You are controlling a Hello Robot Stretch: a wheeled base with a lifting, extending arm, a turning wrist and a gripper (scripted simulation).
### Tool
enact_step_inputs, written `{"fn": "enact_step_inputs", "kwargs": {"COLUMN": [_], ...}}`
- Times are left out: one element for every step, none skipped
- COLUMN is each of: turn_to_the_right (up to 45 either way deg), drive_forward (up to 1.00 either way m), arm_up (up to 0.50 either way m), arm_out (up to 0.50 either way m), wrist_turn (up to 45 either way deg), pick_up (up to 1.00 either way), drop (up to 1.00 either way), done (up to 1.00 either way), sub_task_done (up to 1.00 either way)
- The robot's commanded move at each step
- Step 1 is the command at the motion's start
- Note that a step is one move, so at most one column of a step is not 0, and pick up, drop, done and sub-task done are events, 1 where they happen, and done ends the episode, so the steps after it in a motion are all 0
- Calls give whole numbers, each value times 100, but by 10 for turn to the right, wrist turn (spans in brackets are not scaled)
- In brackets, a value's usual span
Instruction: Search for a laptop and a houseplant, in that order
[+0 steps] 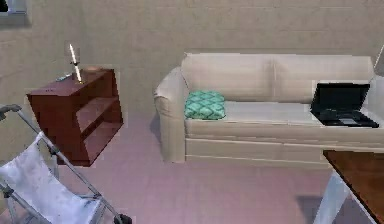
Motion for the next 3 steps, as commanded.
{"fn": "enact_step_inputs", "kwargs": {"turn_to_the_right": [0,240,0], "drive_forward": [50,0,80], "arm_up": [0,0,0], "arm_out": [0,0,0], "wrist_turn": [0,0,0], "pick_up": [0,0,0], "drop": [0,0,0], "done": [0,0,0], "sub_task_done": [0,0,0]}}
